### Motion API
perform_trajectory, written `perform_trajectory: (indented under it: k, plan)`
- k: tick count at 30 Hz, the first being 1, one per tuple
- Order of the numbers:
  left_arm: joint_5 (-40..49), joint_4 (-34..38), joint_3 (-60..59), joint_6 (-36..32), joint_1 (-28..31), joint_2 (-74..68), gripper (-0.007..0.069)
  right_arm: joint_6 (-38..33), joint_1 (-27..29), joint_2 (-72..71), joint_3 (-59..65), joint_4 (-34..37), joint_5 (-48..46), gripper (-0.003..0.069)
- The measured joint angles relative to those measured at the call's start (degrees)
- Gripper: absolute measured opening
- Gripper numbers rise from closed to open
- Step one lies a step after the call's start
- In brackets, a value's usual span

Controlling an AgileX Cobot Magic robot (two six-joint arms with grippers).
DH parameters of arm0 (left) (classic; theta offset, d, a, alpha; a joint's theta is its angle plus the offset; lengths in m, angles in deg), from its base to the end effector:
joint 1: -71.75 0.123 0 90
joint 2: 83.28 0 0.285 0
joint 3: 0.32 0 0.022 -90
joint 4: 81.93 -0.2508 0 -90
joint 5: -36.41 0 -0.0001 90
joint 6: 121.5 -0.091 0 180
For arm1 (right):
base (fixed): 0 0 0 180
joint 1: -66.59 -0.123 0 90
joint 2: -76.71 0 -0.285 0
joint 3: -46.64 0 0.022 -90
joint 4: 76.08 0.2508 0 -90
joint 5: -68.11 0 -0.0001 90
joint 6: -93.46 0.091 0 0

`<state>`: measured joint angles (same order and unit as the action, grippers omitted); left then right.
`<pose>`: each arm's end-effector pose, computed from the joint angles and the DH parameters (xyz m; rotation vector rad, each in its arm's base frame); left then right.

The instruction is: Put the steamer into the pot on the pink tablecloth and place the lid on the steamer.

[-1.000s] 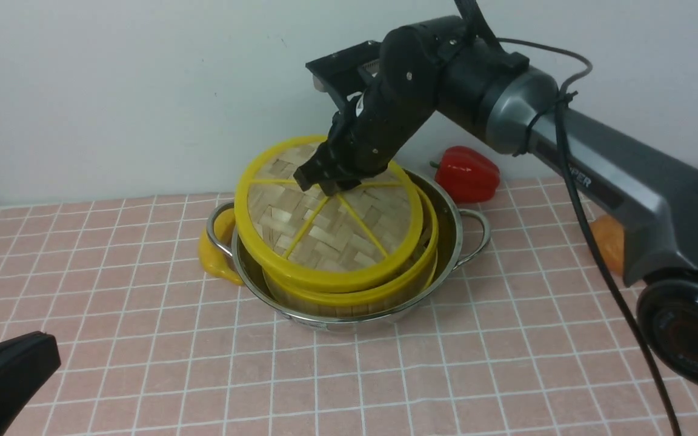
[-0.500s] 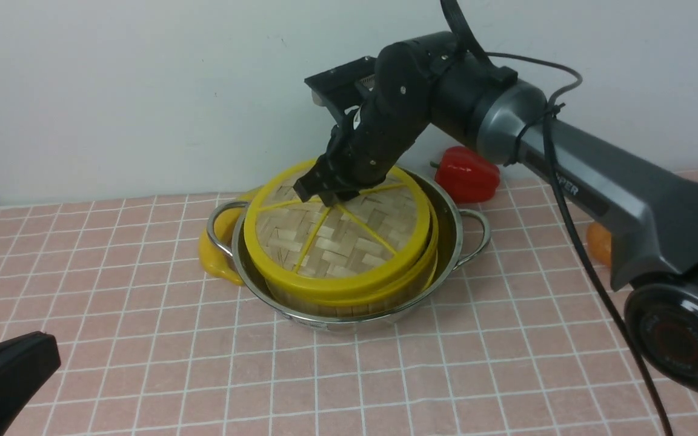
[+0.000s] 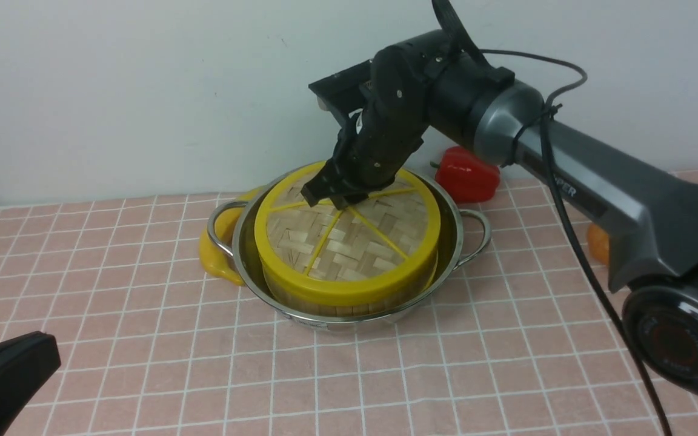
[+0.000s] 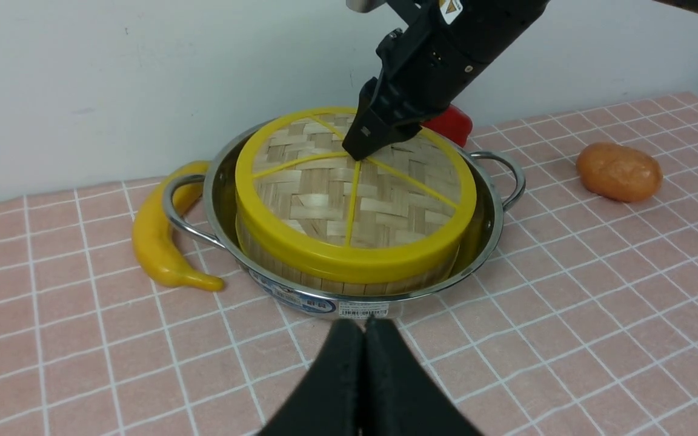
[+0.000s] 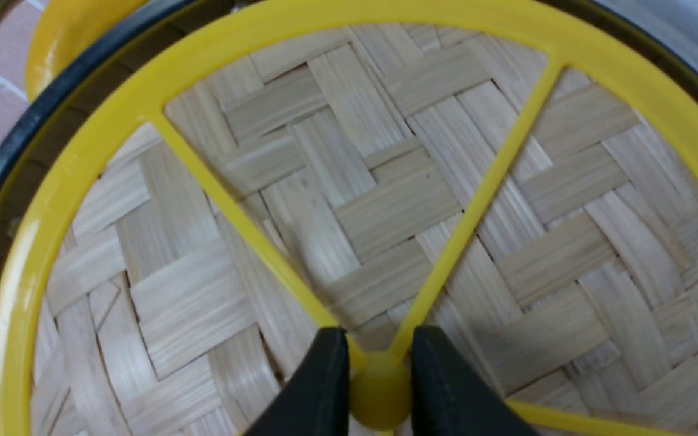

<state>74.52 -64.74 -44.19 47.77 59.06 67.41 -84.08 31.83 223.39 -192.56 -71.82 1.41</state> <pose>0.0639 -0.0314 0.3254 0.2871 1.9092 -0.3590 0.4296 0.3057 0.2308 -0.7394 2.6207 0.2960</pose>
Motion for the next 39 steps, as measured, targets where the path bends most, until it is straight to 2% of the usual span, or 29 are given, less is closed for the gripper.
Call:
perform_trajectory:
  k: [8, 14, 16, 19, 22, 25, 27, 30, 33, 34, 35, 39]
  plan:
    - [0.0, 0.0, 0.0, 0.0, 0.0, 0.0, -0.0013, 0.0, 0.1, -0.1, 0.0, 0.4, 0.0, 0.0148]
    - [-0.1, 0.0, 0.0, 0.0, 0.0, 0.0, -0.0008, 0.0, 0.1, -2.6, 0.6, 0.4, -2.0, 0.0244]
    - [-0.6, 0.0, 0.0, 0.0, 0.0, 0.0, -0.0004, 0.0, 0.1, -6.2, 0.7, 0.3, -2.4, 0.0307]
    - [-2.3, 0.0, 0.0, 0.0, 0.0, 0.0, 0.0001, 0.0, 0.1, -12.4, 0.7, 0.0, -2.9, 0.036]
    - [-7.8, -0.6, 0.0, 0.0, 0.0, 0.0, 0.0008, 0.0, 0.6, -22.5, 0.7, -1.2, -3.1, 0.0395]
    - [-12.3, -2.1, 0.0, 0.0, 0.0, -0.1, 0.0012, 0.1, 0.8, -30.7, 1.5, -4.3, -3.0, 0.0399]
    - [-14.8, -3.0, 0.0, 0.0, 0.0, -0.5, 0.0012, 0.4, 0.8, -36.1, 3.3, -6.4, -2.8, 0.0393]
    - [-18.5, -4.1, 0.0, 0.0, 0.0, -1.1, 0.0015, 1.6, 0.8, -49.8, 12.1, -10.7, -2.8, 0.0347]
    - [-19.5, -4.4, 0.0, 0.0, 0.0, -1.7, 0.0023, 2.0, 0.9, -61.4, 23.4, -12.3, -2.8, 0.0263]
    - [-19.6, -4.4, 0.0, 0.0, 0.0, -1.8, 0.0026, 2.4, 0.9, -66.4, 31.6, -12.4, -2.7, 0.0217]
    - [-19.6, -4.4, 0.0, 0.0, 0.0, -1.9, 0.0027, 2.6, 0.9, -67.1, 32.7, -12.4, -2.6, 0.021]
    - [-19.0, -4.5, 0.0, 0.0, 0.0, -1.9, 0.0038, 5.1, 1.0, -82.2, 58.5, -12.3, 10.3, 0.007]
